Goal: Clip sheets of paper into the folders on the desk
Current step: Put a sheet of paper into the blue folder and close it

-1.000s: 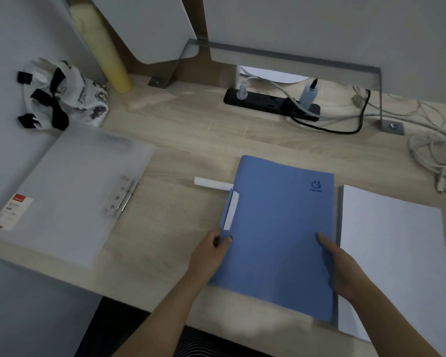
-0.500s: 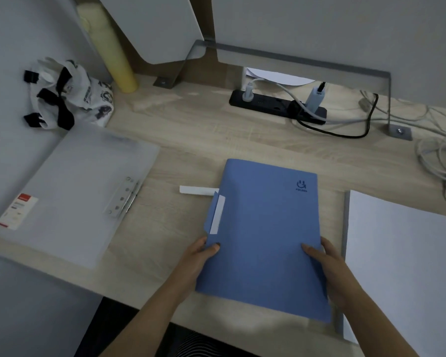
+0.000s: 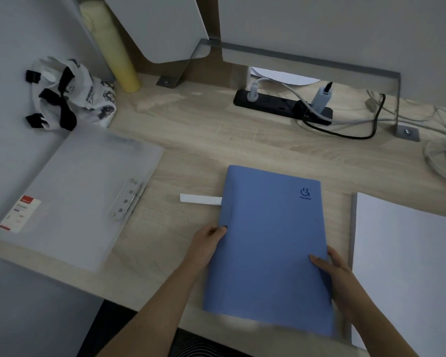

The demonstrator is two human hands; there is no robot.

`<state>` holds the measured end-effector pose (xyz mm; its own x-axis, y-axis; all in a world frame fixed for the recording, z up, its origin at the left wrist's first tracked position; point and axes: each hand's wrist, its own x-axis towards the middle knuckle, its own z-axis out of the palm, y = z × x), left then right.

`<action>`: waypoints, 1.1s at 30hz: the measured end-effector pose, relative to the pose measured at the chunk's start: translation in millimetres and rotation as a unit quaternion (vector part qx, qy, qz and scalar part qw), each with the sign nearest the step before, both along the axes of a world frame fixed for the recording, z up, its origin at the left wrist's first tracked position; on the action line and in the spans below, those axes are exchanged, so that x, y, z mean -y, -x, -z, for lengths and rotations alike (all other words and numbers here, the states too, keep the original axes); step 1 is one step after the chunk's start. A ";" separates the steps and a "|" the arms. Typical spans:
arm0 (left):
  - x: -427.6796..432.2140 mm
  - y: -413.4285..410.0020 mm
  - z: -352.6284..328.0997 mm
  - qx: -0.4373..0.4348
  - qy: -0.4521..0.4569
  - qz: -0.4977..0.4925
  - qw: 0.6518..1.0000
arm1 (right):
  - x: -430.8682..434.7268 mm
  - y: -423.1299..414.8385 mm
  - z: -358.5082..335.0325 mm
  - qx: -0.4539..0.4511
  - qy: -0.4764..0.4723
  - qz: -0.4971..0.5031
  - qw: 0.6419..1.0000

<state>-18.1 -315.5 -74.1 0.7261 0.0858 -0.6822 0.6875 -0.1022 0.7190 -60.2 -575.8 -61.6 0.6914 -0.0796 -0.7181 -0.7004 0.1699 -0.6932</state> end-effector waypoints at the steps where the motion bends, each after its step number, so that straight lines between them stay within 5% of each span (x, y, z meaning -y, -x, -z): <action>1: -0.2 -1.4 1.5 0.008 -0.018 0.010 1.000 | -0.4 1.2 -0.5 -0.004 -0.010 -0.007 1.000; 8: -2.9 -9.5 8.7 0.035 -0.107 0.095 0.989 | -2.2 8.6 -2.1 0.001 -0.027 -0.006 1.000; 12: 0.0 -14.7 5.5 0.082 -0.242 0.126 0.958 | -3.7 8.4 -8.2 -0.002 -0.043 0.004 0.999; 15: -5.5 -19.1 3.2 0.215 -0.449 0.149 0.854 | -4.2 6.3 -12.8 -0.005 -0.058 0.016 0.998; 18: -18.8 -30.3 9.1 0.282 -0.506 0.256 0.774 | -2.3 5.8 -17.2 -0.005 -0.069 0.027 0.997; 22: -27.3 -44.3 -2.5 0.228 -0.462 0.330 0.790 | 2.0 5.2 -22.0 -0.002 -0.054 0.029 0.998; 28: -20.2 -54.5 -14.0 0.174 -0.463 0.310 0.812 | -1.0 1.7 -27.1 0.009 -0.035 0.040 0.999; 33: -14.7 -55.9 -8.4 0.057 -0.263 0.214 0.939 | -13.9 0.3 -34.6 0.017 -0.045 0.044 0.998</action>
